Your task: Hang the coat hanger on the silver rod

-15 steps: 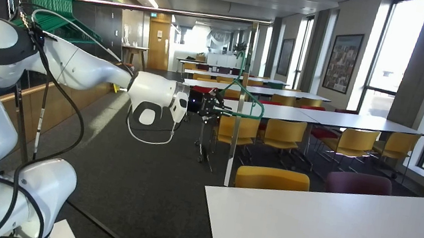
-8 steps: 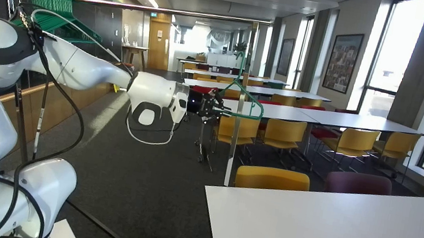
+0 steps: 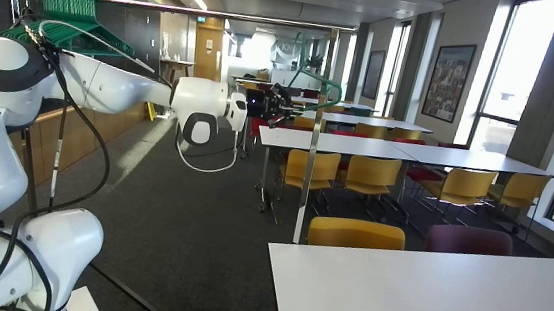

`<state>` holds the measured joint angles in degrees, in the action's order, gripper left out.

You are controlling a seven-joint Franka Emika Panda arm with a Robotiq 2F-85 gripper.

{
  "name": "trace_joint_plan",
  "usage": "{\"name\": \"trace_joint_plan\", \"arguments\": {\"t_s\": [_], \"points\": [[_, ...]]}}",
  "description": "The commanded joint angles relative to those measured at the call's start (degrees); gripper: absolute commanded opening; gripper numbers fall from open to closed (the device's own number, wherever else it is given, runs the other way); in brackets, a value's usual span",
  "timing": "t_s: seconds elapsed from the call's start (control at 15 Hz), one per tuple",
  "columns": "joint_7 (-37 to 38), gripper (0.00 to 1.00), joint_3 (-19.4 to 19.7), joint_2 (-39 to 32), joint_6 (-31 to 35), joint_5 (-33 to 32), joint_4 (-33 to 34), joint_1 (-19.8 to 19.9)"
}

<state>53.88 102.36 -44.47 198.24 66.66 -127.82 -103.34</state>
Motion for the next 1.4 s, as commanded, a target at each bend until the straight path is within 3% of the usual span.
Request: {"name": "trace_joint_plan", "arguments": {"t_s": [0.0,0.33,0.6,1.0,1.2,1.33], "points": [[0.30,0.02,-4.87,-6.24,-0.01,3.94,11.21,13.27],[7.42,0.02,-3.03,-22.95,-7.38,17.54,17.14,25.82],[15.05,0.02,-0.40,-29.36,-10.22,19.46,15.98,28.23],[31.67,0.02,7.59,-38.72,-20.12,10.98,18.19,28.79],[42.25,0.02,12.41,-42.32,-30.43,2.69,24.69,31.14],[48.95,0.02,13.71,-40.17,-34.08,-6.14,30.31,32.11]]}}
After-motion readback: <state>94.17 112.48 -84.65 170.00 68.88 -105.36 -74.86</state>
